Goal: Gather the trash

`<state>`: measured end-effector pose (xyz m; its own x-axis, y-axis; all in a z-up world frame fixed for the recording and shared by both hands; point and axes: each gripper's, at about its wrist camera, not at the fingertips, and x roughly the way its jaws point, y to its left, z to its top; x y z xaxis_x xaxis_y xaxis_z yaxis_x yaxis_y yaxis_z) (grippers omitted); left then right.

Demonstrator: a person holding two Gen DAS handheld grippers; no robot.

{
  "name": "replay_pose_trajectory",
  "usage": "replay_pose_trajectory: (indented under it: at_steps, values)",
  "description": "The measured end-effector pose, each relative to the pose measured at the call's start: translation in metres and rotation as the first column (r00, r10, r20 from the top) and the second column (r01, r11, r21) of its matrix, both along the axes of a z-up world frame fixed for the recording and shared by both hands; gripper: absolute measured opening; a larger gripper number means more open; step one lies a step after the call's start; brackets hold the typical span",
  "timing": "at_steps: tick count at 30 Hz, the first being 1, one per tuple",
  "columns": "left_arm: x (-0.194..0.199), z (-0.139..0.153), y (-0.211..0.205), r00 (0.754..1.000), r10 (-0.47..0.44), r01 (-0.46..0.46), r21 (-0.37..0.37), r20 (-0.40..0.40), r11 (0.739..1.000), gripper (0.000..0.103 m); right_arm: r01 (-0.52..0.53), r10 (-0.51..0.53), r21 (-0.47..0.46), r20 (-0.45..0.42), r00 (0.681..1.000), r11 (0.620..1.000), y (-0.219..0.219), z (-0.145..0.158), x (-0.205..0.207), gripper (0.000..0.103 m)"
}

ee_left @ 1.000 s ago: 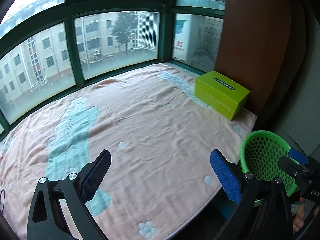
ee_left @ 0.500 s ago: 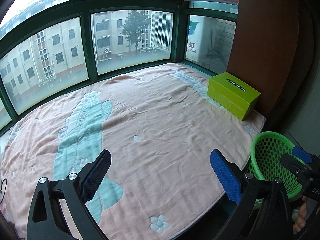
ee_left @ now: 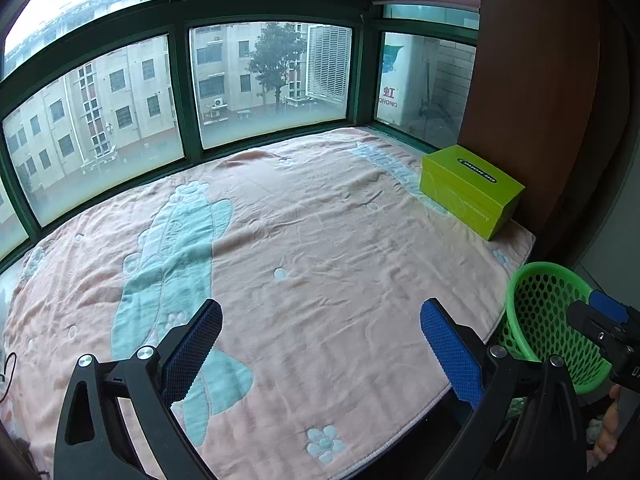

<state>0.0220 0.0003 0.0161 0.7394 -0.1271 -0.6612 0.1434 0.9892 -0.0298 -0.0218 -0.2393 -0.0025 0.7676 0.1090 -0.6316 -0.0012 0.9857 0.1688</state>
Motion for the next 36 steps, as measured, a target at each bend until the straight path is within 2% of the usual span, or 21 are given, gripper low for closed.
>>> replay_pose_trajectory:
  at_steps: [36]
  values:
    - [-0.006,-0.004,0.002,0.999,0.043,-0.044,0.031,0.021,0.999,0.096,-0.02,0.021,0.005,-0.012,1.0,1.0,0.013,-0.006,-0.001,0.098]
